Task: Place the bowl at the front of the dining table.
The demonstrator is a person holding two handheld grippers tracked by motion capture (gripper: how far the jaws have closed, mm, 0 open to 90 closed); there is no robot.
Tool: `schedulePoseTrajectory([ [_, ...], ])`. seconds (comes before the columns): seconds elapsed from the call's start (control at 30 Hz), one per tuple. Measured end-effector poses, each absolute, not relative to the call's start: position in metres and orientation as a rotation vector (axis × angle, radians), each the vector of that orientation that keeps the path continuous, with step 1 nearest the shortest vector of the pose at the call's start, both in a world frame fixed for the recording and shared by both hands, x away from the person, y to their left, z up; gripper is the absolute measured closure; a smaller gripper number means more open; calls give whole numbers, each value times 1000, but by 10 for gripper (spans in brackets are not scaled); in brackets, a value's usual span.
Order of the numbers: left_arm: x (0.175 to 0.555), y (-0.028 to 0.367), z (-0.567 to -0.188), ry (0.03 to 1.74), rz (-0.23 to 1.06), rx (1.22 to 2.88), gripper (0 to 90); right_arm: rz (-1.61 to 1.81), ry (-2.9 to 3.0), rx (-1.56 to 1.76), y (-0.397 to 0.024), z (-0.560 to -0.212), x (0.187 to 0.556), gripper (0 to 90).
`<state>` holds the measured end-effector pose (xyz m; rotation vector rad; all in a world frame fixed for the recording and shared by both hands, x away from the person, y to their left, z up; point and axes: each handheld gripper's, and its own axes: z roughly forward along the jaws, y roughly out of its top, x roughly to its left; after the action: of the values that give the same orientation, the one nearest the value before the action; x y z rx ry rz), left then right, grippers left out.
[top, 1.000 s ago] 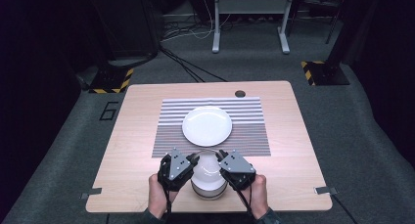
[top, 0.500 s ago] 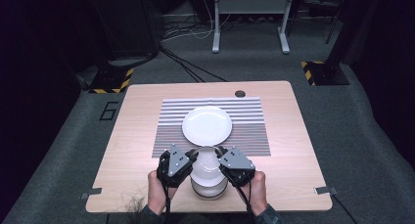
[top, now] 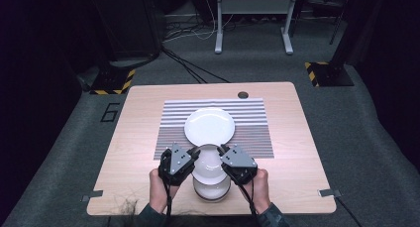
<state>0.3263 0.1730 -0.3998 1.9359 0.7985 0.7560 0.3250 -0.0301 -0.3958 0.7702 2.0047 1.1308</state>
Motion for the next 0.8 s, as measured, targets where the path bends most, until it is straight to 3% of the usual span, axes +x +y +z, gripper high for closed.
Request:
schedulePoseTrajectory([
  [0.8,346,169,-389,771,798,1934,813,1136,1982,766,-32,-387,346,823],
])
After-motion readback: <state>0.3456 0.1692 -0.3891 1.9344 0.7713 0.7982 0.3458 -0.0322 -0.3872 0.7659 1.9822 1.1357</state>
